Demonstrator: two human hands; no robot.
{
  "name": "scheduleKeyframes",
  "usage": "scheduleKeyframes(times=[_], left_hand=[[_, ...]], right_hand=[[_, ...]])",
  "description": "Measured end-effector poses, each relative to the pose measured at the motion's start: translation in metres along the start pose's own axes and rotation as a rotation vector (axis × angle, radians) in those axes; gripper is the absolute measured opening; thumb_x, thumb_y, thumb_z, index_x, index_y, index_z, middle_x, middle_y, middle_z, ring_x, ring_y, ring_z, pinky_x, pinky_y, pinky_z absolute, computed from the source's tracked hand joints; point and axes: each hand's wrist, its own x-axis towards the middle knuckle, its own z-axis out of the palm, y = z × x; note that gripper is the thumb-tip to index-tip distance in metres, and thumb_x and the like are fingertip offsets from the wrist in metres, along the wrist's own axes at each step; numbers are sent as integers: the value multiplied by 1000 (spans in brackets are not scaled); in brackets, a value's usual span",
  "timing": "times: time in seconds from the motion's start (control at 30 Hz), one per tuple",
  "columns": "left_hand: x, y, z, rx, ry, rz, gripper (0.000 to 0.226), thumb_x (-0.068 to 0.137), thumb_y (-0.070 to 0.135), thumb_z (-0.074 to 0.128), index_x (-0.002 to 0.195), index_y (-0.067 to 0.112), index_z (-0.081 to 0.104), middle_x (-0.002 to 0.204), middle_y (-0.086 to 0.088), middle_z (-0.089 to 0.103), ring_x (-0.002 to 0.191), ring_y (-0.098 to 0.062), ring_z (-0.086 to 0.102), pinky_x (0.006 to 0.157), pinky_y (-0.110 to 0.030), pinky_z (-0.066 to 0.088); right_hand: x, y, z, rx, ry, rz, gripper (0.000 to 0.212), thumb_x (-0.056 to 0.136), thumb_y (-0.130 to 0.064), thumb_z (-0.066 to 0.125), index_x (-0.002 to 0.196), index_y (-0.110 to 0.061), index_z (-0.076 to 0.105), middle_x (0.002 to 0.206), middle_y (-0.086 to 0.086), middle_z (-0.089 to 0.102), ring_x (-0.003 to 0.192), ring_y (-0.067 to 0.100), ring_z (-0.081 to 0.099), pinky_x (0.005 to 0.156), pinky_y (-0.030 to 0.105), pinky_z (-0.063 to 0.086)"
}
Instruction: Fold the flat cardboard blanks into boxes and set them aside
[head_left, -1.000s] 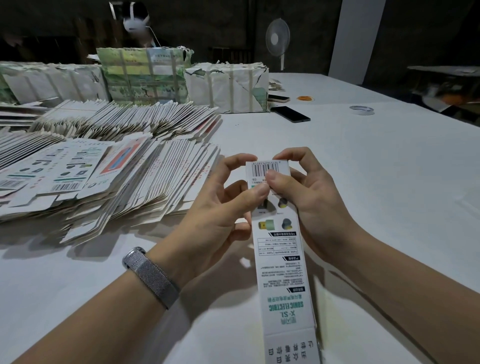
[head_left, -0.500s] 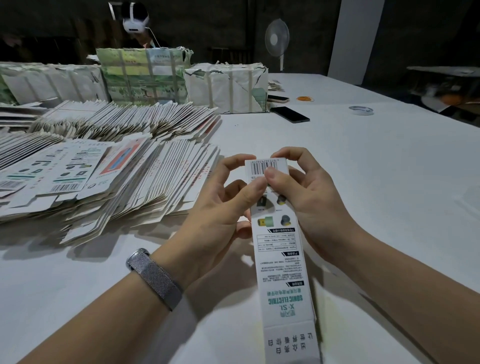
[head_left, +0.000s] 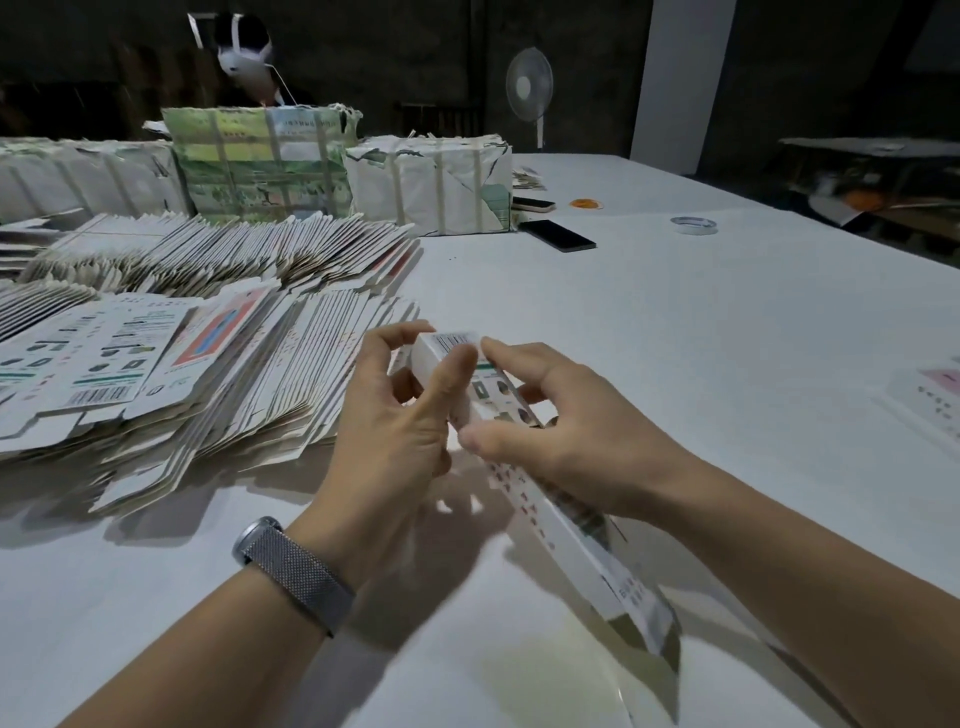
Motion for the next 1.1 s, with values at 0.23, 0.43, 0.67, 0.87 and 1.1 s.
scheduleKeyframes(times=[0.23,0.43,0.67,0.87,1.1], left_hand=[[1,-5,-6,238,-44,124,34,82,53,62,115,56,55,65,5,59,52,-7,54,42,-21,41],[11,-8,-12,288,-44,233,33,78,65,64,109,55,58,66,7,60,51,-8,55,41,-17,40],[16,-8,-18,241,-80,192,68,65,91,61,116,45,63,69,6,61,47,-7,55,42,-10,38],[23,-11,-30,251,-101,127,74,69,90,60,120,36,65,70,4,60,47,-9,55,35,-18,32],[22,-15,-26,439,-100,172,68,74,87,56,112,32,68,69,6,64,51,-9,57,35,-17,33]], right_hand=[[5,-2,-46,-541,39,159,48,82,-43,65,127,-27,57,123,-4,51,105,17,55,94,35,48],[-47,41,-110,-861,24,510,64,80,-54,59,137,-28,47,123,-5,46,103,19,53,87,38,50],[-92,89,-172,-1263,113,687,43,89,-47,45,122,-19,53,127,5,40,115,30,35,85,38,35],[-95,100,-205,-1272,101,825,40,90,-34,48,127,-19,53,131,7,41,127,33,34,86,39,42],[-76,90,-178,-1159,228,652,55,95,-43,46,146,-25,39,136,4,41,127,29,36,90,40,41]])
